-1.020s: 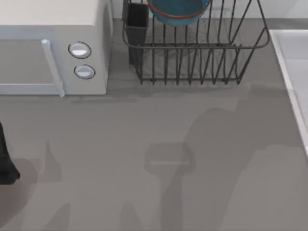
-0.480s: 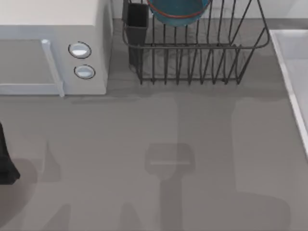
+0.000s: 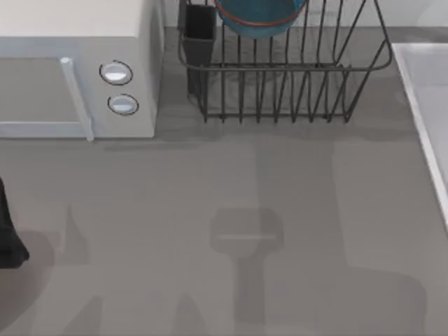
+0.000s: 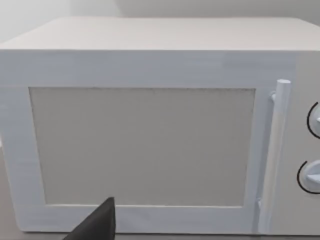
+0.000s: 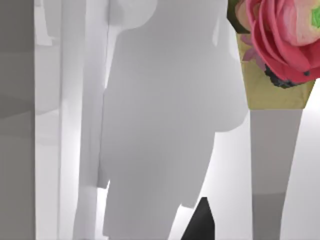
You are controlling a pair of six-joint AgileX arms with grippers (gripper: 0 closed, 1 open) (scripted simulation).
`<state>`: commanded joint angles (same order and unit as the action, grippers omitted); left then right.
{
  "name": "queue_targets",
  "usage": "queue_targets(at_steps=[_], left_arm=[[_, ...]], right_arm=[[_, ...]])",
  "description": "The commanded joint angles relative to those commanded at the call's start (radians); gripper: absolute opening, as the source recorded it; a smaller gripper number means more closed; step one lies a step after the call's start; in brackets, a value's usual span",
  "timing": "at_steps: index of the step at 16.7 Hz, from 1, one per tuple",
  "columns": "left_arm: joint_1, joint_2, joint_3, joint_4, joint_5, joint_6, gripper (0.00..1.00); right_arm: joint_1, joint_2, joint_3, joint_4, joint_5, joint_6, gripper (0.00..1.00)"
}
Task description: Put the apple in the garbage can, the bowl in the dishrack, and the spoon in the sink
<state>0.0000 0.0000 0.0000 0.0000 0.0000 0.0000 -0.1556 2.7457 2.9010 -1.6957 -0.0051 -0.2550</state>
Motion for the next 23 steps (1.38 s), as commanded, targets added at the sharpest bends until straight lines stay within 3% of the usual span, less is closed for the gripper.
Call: queue_targets(at_steps=[5, 12, 18, 23], left_arm=[[0.000, 0.000, 0.000, 0.000, 0.000, 0.000, 1.00], [0.000, 0.000, 0.000, 0.000, 0.000, 0.000, 1.00], [0.000, 0.000, 0.000, 0.000, 0.000, 0.000, 1.00], [0.000, 0.000, 0.000, 0.000, 0.000, 0.000, 1.00]], right_arm=[[-0.004, -0.030, -0.075, 0.061, -0.002, 0.001, 0.00], [0.001, -0.137, -0.444, 0.291, -0.003, 0.001, 0.00], [0.002, -0.157, -0.490, 0.332, -0.002, 0.001, 0.00], [0.002, -0.157, -0.490, 0.332, -0.002, 0.001, 0.38]])
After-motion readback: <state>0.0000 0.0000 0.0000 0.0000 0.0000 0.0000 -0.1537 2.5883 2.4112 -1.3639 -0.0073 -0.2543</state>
